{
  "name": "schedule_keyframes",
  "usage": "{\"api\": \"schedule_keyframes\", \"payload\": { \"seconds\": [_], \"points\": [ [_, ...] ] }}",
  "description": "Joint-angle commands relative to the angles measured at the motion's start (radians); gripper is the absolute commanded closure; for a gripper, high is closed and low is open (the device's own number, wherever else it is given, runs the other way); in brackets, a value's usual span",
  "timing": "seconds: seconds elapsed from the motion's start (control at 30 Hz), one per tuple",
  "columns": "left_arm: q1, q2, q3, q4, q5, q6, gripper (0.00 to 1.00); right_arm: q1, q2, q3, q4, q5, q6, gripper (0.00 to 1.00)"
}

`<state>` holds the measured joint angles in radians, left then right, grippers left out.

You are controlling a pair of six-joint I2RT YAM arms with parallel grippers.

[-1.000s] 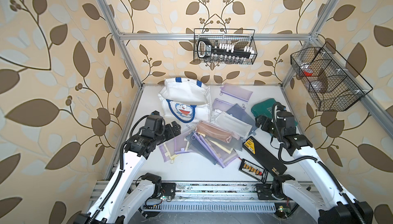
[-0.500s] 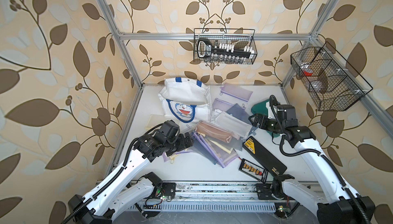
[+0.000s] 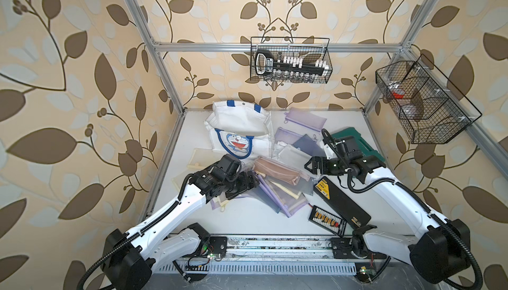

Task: Put the pencil pouch into the canvas bag
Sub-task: Pick up the pencil pouch.

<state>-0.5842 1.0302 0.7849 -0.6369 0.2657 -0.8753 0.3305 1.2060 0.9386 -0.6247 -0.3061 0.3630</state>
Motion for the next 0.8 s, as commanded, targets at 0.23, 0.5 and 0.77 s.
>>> {"api": "schedule_keyframes", "payload": {
  "seconds": [0.23,0.5,0.77],
  "points": [
    [-0.020,0.083,0.060,0.130,-0.048,-0.057,0.17,0.184,0.142,0.098,0.010,0.005,-0.181,0.00],
    [-0.020,0.136,0.070,0.128,-0.043,-0.067,0.18,0.343,0.223,0.117,0.051,0.292,-0.245,0.00],
    [-0.021,0.044,0.019,0.102,-0.071,-0.086,0.18,0.412,0.350,0.138,0.065,0.427,-0.314,0.03]
  ]
}}
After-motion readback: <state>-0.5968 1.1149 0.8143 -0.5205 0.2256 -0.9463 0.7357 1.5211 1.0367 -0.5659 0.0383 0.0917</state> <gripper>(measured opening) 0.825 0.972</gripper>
